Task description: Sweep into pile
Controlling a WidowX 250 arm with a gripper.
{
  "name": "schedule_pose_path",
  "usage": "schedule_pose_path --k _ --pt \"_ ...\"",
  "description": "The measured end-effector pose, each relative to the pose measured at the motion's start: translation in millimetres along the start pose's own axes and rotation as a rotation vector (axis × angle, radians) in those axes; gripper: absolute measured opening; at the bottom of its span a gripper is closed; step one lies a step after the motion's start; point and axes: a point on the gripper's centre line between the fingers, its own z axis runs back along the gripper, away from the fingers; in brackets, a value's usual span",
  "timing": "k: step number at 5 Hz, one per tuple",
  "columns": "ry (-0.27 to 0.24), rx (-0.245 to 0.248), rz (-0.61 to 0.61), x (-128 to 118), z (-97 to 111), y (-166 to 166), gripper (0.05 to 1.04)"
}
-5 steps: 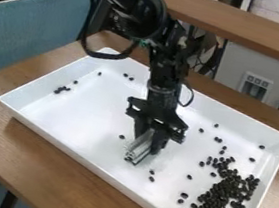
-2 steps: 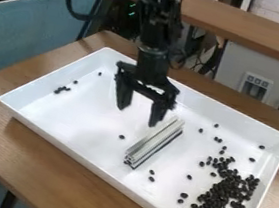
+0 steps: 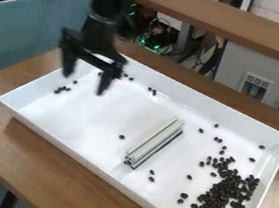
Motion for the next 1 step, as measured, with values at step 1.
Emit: schedule_pose_path --k 1 --pt "-0.070 0.003 0.064 -17.3 22.5 28.8 1.000"
